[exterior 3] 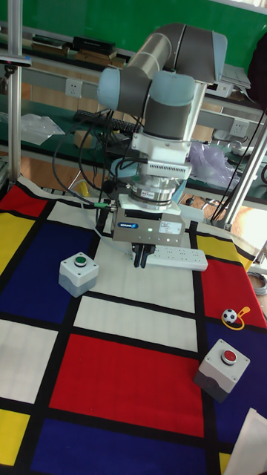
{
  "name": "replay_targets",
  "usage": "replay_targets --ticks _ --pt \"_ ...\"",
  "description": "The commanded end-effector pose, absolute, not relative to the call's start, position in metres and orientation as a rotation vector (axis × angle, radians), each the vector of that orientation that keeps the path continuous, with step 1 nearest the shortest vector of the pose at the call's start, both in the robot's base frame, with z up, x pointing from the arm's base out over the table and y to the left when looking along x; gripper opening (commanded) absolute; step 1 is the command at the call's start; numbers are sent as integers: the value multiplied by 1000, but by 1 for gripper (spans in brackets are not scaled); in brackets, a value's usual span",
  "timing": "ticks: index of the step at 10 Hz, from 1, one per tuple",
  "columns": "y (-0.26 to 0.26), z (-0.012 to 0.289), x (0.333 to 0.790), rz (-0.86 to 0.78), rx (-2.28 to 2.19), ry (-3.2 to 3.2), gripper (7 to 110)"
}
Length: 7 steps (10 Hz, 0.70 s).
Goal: Turn off the power strip by pressing the button
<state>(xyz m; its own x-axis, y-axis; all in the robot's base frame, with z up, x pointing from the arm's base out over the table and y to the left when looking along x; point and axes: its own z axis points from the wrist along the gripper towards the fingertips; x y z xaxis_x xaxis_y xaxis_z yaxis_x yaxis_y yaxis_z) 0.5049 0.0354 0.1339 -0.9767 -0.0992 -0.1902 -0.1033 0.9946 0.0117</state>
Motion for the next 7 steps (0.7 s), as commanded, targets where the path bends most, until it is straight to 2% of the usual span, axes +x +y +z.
replay_targets --ticks 1,5,7 --pt "35 106 455 13 -92 3036 7" --pt "34 99 440 26 -80 3101 7" --pt "31 102 470 -3 -112 2978 7"
